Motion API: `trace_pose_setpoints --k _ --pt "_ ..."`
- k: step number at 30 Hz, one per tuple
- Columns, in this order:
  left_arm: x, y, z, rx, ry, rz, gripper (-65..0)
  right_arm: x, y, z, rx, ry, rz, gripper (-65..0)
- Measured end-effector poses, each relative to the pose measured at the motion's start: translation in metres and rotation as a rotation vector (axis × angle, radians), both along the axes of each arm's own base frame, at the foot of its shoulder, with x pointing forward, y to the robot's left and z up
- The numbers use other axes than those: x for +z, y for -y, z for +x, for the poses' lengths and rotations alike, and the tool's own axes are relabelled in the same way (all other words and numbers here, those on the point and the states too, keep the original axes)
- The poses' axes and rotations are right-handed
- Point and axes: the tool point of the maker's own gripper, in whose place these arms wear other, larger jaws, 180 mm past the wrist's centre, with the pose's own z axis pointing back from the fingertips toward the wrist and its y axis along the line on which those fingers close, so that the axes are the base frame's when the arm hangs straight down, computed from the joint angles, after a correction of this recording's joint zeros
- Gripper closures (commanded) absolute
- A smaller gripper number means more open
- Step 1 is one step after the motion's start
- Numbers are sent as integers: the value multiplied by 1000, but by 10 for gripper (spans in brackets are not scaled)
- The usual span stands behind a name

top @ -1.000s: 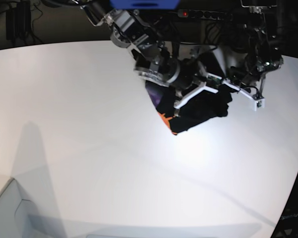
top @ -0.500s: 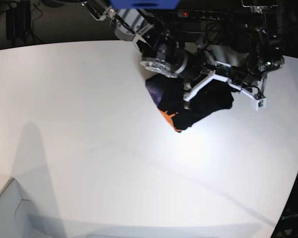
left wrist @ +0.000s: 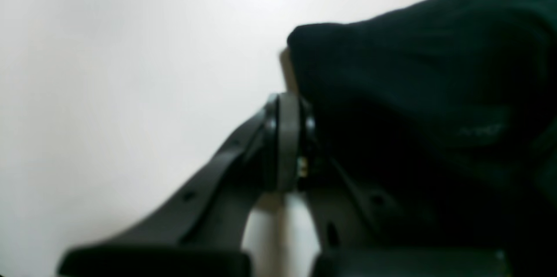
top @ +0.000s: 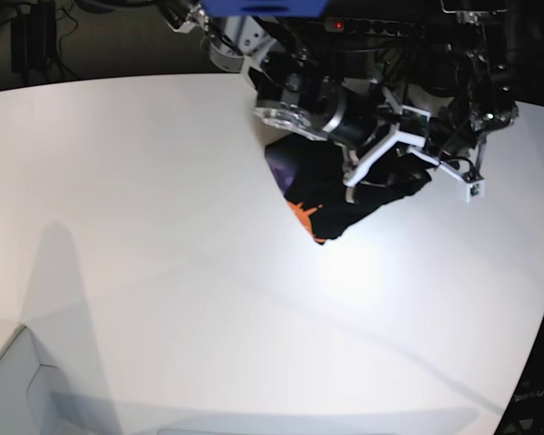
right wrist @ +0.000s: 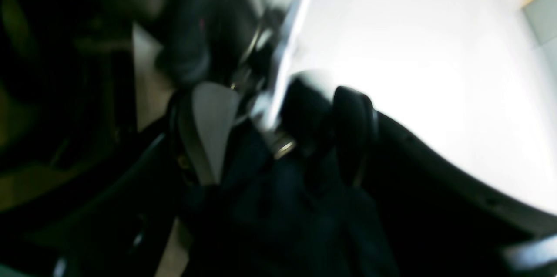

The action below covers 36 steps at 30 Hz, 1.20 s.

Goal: Layout the t-shirt on the table in an organized manner, then fold the t-shirt properly
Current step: 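Press the folded bundle with both grippers and release the right gripper, then grasp the bundle edge with the left gripper and flip it over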

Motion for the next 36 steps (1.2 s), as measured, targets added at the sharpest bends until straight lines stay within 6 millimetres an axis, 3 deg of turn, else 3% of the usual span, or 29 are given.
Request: trace_pose_setpoints --k 3,5,8,14,19,23,28,36 --pt "1 -5 -7 16 -2 -7 0 29 5 6 -36 30 86 -392" --pt "3 -16 -16 46 -8 2 0 36 11 11 -61 37 106 -392" --pt "8 -28 -26 63 -35 34 0 28 24 21 -106 26 82 -390" --pt "45 -36 -51 53 -13 95 -2 -10 72 32 -194 -14 -12 -391" --pt "81 4 -38 9 121 -92 -6 -20 108 53 -292 -15 -53 -392" --pt "84 16 -36 13 134 -197 -16 -30 135 61 -360 -32 -77 -394" --pt "94 28 -23 26 190 -267 -211 -31 155 72 -423 -32 -86 -394" --pt "76 27 -20 55 154 -297 -591 -37 172 76 -464 -41 -103 -394"
